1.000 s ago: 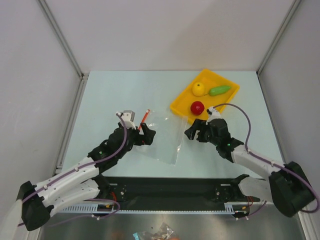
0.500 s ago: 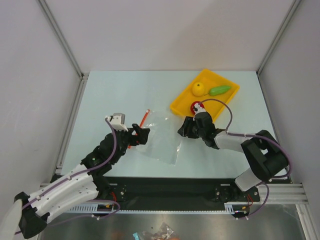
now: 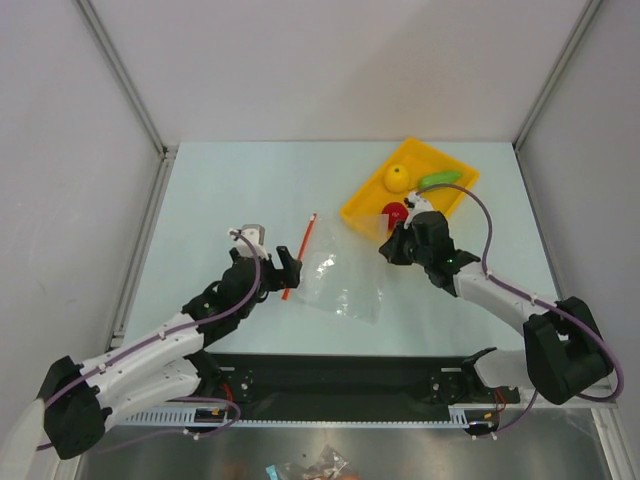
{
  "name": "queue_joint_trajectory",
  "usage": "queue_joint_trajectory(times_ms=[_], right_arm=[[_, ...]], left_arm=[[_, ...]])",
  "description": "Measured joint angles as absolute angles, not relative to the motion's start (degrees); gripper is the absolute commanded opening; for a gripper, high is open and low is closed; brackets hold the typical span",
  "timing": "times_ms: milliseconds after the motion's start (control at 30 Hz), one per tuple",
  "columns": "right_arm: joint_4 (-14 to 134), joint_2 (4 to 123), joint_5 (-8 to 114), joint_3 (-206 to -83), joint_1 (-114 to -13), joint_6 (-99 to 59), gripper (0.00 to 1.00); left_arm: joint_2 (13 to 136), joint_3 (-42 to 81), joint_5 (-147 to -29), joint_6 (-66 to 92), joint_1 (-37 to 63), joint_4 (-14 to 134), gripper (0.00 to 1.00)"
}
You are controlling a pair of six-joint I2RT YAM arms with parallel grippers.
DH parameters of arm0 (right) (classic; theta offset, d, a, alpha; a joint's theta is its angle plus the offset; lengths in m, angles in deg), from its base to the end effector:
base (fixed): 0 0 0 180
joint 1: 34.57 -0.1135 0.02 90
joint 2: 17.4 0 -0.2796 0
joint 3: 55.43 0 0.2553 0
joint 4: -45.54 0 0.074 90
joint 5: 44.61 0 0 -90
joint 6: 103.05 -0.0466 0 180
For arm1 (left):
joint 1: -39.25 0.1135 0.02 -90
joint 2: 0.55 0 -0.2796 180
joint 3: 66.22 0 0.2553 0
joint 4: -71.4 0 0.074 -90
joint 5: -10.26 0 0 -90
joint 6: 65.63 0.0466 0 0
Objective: Place the food in the zip-top bag and seal the zipper
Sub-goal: Move the zipper food storage bag to the center of the board.
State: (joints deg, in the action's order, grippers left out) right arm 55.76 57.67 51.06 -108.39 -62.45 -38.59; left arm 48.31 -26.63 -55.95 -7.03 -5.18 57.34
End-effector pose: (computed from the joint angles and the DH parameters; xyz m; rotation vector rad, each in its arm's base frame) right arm 0.2508 0.1379 0.2232 -0.1050 2.2006 0.6424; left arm 0.1525 -0.1232 0.2367 -0.0472 1.9697 -0.4645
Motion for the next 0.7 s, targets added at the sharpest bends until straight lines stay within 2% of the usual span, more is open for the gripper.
queue_joint_trajectory(times_ms=[33, 100, 133, 167, 200, 267, 333, 500, 700], right_arm=[[57.02, 57.12, 51.26, -108.61, -61.03, -38.09, 0.06], [59.43, 56.44, 51.15, -108.83, -58.82, -37.43, 0.23], [60.78, 55.94, 50.58, -108.83, -57.60, -36.99, 0.58], [62.16, 55.31, 49.82, -108.83, -56.77, -37.06, 0.73], [63.32, 54.61, 48.57, -108.83, -56.40, -36.78, 0.81], [65.64, 52.73, 45.14, -108.85, -56.55, -36.64, 0.88], [67.47, 50.37, 41.12, -108.85, -57.77, -36.43, 0.89], [69.33, 44.29, 29.08, -108.94, -66.87, -34.96, 0.82], [68.67, 44.49, 20.55, -109.24, -78.56, -34.02, 0.77]], left_arm=[[49.05, -26.63, -56.13, -7.05, -4.81, 57.71, 0.94], [50.67, -26.65, -56.94, -7.07, -3.98, 58.65, 0.95], [51.63, -26.65, -57.88, -7.11, -3.36, 59.15, 0.95], [52.66, -26.65, -58.84, -7.16, -2.82, 59.52, 0.95], [53.67, -26.65, -59.65, -7.20, -2.36, 59.92, 0.95], [55.63, -26.65, -61.55, -7.35, -1.68, 60.70, 0.96], [57.08, -26.65, -63.28, -7.64, -1.29, 60.99, 0.96], [57.21, -26.96, -66.51, -8.91, 0.72, 62.06, 0.93], [50.69, -31.99, -67.58, -13.87, 6.17, 63.35, 0.92]])
